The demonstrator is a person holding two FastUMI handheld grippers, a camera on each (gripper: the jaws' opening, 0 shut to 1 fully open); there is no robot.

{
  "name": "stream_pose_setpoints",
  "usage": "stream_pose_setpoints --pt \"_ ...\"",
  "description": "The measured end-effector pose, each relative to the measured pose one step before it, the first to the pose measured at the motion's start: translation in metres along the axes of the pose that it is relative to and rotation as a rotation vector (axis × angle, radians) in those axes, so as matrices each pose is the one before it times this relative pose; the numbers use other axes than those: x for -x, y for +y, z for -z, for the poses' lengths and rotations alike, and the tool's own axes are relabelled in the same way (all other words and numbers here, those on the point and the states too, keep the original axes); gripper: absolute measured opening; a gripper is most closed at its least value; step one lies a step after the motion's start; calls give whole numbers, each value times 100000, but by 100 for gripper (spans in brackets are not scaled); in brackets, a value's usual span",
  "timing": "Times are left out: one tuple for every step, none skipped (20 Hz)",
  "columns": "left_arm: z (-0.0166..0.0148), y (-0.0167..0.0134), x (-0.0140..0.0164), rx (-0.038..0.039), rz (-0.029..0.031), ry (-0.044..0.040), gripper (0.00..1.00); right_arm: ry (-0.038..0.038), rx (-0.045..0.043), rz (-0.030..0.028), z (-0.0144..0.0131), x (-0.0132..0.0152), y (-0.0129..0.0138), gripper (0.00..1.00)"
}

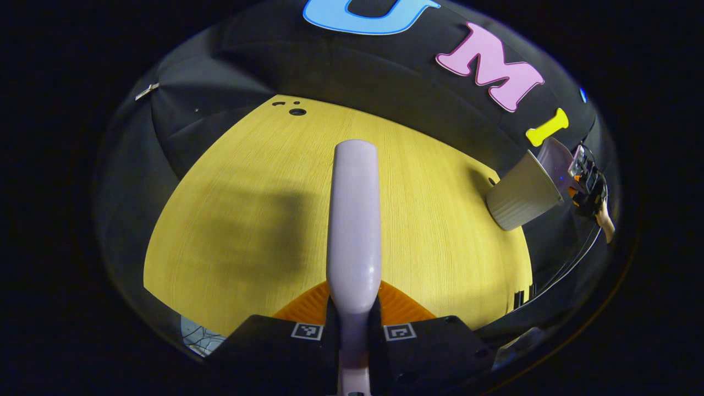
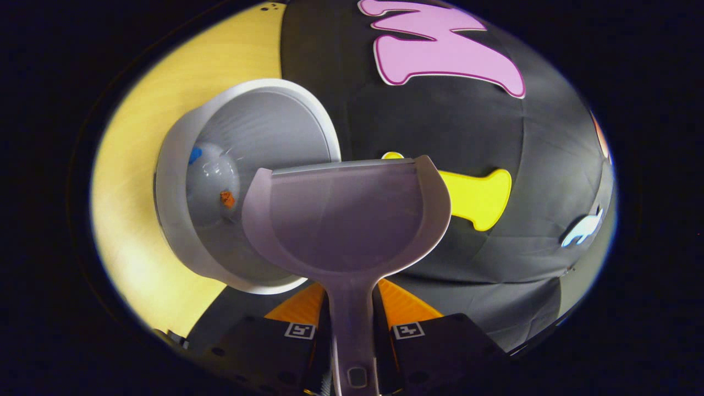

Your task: Pick up the small broom and dustpan from the desktop, sweep the trash into the dustpan with the broom, and then empty the trash into the garbage bin.

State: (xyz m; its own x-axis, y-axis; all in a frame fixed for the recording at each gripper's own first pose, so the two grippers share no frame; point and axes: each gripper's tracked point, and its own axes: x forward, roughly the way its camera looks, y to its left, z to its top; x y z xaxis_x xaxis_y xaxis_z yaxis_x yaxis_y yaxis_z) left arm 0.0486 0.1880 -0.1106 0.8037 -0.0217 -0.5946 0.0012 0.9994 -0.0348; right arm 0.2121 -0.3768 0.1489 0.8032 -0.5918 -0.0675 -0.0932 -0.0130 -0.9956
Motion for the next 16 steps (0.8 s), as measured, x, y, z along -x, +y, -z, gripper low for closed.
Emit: stream_pose_setpoints --pt "-221 117 37 -802 -818 -1014 26 83 -3283 67 153 450 -411 36" --pt "-297 -96 114 199 -171 -741 26 575 -4210 -187 239 488 -190 36" --pt "-4 -199 54 470 285 -692 24 627 -4648 -418 249 434 -278 39" --pt "-130 -219 144 402 587 -840 26 428 -4158 113 184 408 -365 36" --pt "-110 -109 60 137 313 -607 26 111 -2950 290 51 414 -473 36" --pt "-163 4 242 -373 -205 -699 26 -13 -3150 568 32 423 -509 36" --pt "-191 116 162 -885 -449 -995 26 133 -4290 374 116 569 -518 36" --pt "-249 -15 276 -1062 -529 -1224 26 -337 -6018 57 48 879 -390 36" --pt "-257 7 259 -920 -381 -1210 25 -807 -6706 -185 -117 1038 -330 39" --pt "-290 74 212 -1323 -886 -1535 25 -2458 -6932 1459 -323 1245 -690 39" --pt "-314 166 76 -1660 -1098 -1501 26 -3411 -5661 2692 -621 1007 -483 36" --pt "-247 38 216 -1487 -613 -1269 26 -3207 -4838 2663 -653 1012 -378 36" --pt "-222 -153 172 -1223 -83 -999 26 -2837 -5427 1411 -840 926 -324 36" --pt "-141 -317 107 -882 368 -716 26 -1814 -6483 151 -852 892 -306 39" --pt "-175 -316 80 -784 620 -571 26 -723 -5306 -1128 -895 753 -78 36" --pt "-74 -425 -55 -596 941 -140 26 -245 -4266 -1767 -1356 790 -420 36"
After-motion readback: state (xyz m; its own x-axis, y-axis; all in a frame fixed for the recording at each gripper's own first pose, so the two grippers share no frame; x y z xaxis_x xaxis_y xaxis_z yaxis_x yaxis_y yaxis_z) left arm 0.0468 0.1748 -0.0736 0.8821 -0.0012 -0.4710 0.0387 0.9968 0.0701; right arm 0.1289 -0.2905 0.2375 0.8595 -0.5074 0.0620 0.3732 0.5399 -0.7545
